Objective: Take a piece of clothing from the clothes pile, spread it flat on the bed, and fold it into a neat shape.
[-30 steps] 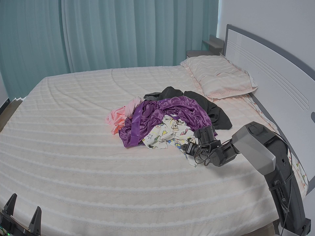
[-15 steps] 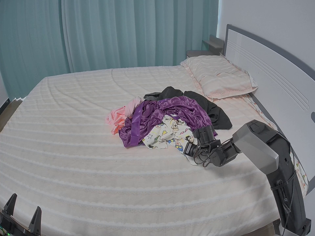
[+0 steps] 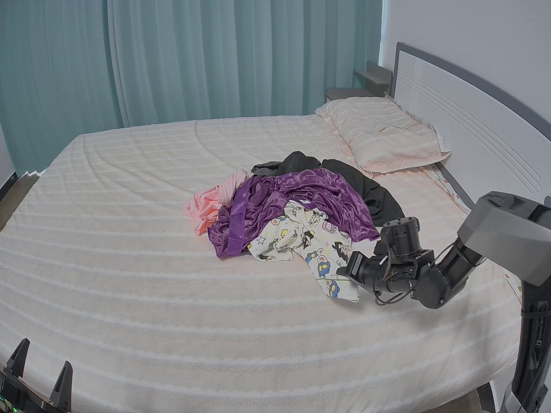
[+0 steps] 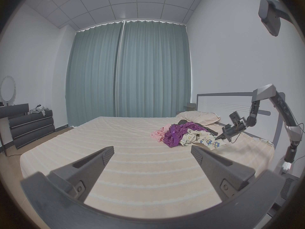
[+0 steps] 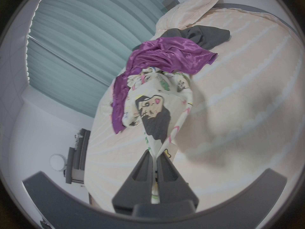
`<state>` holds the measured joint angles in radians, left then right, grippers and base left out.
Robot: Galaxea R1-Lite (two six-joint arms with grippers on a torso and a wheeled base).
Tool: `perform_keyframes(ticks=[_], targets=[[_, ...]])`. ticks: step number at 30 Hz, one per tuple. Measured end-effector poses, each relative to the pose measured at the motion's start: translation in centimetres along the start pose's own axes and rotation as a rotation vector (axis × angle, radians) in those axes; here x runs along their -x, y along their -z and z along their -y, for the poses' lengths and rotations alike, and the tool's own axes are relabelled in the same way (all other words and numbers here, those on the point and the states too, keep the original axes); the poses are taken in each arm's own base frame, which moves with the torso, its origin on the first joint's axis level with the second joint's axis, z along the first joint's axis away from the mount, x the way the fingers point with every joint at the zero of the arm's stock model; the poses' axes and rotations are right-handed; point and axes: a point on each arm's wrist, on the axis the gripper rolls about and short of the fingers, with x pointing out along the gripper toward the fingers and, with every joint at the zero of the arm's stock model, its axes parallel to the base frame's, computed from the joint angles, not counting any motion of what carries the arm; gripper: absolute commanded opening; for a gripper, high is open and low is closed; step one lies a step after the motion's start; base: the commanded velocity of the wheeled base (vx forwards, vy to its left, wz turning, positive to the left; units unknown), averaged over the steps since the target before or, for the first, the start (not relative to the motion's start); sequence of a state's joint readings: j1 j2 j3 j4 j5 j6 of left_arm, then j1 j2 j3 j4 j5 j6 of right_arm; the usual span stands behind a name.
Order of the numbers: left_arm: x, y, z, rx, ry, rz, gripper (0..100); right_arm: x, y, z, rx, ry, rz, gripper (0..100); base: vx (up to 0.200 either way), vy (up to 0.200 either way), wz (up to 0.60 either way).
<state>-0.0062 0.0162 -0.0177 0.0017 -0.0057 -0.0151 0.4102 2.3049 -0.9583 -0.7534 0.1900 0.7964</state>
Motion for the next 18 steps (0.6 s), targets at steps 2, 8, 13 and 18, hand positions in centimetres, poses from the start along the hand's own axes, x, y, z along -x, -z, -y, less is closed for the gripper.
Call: perform_keyframes(ticks=[2,8,13,18], targets=[[0.0,0.0,0.0,0.0,0.0,0.0,100,2.2,0.6,-0.2,0.0,-0.034,-0.009,0,0.0,0.0,0.0],[0.0,0.0,0.0,0.0,0.0,0.0,100,9.0,2.9,-1.3,0.025,-0.143,-0.034,0,0.0,0.0,0.0],[0.0,0.0,0.0,0.0,0.0,0.0,100,15.4,5.3,-3.1,0.079,-0.269,-0.045,0,0.0,0.0,0.0],[0.0,0.0,0.0,0.0,0.0,0.0,100,21.4,8.2,-4.2,0.15,-0.422,-0.067,0,0.0,0.0,0.0]])
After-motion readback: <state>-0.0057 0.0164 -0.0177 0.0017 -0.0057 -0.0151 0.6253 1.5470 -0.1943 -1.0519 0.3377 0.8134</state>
